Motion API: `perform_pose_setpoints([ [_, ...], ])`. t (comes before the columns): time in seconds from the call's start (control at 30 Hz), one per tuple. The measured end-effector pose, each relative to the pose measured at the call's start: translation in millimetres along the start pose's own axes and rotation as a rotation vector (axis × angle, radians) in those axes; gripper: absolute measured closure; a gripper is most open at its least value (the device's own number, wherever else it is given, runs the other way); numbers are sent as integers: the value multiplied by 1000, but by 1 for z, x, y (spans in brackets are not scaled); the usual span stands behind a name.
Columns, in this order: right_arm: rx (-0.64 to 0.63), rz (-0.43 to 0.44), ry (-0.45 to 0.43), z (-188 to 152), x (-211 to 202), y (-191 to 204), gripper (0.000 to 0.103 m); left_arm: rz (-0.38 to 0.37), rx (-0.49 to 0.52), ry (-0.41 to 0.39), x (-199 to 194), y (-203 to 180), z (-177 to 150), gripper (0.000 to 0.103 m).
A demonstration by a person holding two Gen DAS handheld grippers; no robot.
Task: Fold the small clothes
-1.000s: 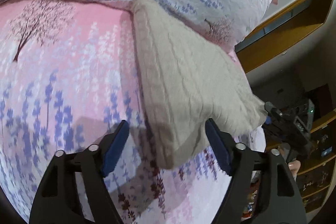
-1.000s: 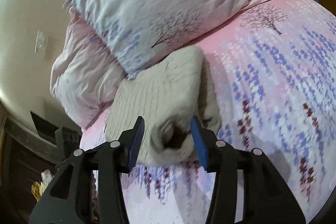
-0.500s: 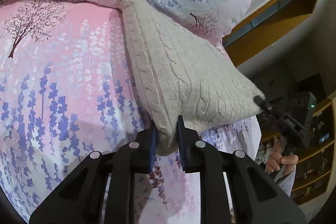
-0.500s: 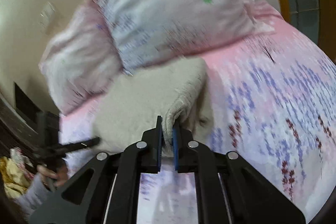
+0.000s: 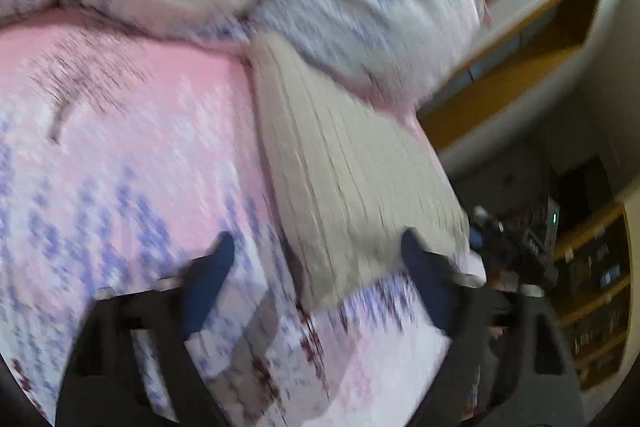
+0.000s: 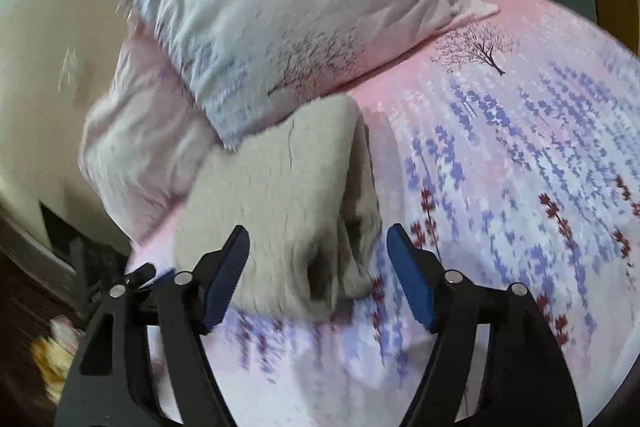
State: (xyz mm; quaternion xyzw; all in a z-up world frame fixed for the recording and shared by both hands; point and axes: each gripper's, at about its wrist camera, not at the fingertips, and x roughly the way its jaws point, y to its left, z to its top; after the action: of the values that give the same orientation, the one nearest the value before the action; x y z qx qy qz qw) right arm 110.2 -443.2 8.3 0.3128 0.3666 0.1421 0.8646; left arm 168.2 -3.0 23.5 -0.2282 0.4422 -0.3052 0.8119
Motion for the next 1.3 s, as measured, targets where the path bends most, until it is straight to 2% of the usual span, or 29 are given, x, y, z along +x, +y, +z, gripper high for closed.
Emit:
perform_pose_setpoints([
  [0.07, 62, 28, 21, 15, 11, -9, 27, -11, -21, 2, 3, 1, 10, 12],
  [0.23, 212, 85, 110, 37, 50, -31, 27, 29, -71, 47, 36, 2, 34, 11],
  [0.37, 206, 83, 161, 41, 73, -31, 27, 53, -86, 81, 63, 3, 43, 11],
  [0.47, 200, 98, 171, 41, 79, -29, 30, 61, -69, 73, 75, -2, 45, 11],
  [0.53, 199, 109, 184, 40, 85, -28, 39, 55, -63, 70, 80, -4, 46, 18],
  [0.57, 185, 104, 181, 38, 86, -26, 44, 40, -72, 84, 81, -4, 45, 29],
  [0.6, 180, 105, 182, 37, 89, -25, 47, 33, -83, 93, 84, -4, 44, 32],
  [0.67, 181, 124, 185, 34, 91, -26, 64, 28, -108, 77, 84, -1, 44, 41],
  [0.73, 183, 151, 179, 33, 91, -27, 71, 14, -127, 68, 84, 3, 43, 51],
  [0.77, 174, 150, 170, 32, 91, -25, 72, 0, -129, 62, 82, 4, 43, 58],
  [0.83, 146, 144, 147, 31, 86, -18, 75, -30, -122, 56, 74, 3, 45, 63],
  [0.97, 55, 183, 96, 33, 76, 18, 78, -52, -60, 52, 49, -5, 44, 66],
  [1.07, -76, 188, 97, 28, 81, 59, 78, -23, 0, 1, 7, -6, 41, 66],
  [1.13, -153, 171, 108, 20, 92, 81, 78, 8, 1, -20, -15, 4, 39, 65],
  [1.23, -213, 134, 145, 5, 119, 99, 79, 83, -37, -20, -29, 32, 42, 64],
  [1.3, -247, 47, 156, -5, 137, 105, 79, 109, -99, 18, -21, 56, 44, 62],
])
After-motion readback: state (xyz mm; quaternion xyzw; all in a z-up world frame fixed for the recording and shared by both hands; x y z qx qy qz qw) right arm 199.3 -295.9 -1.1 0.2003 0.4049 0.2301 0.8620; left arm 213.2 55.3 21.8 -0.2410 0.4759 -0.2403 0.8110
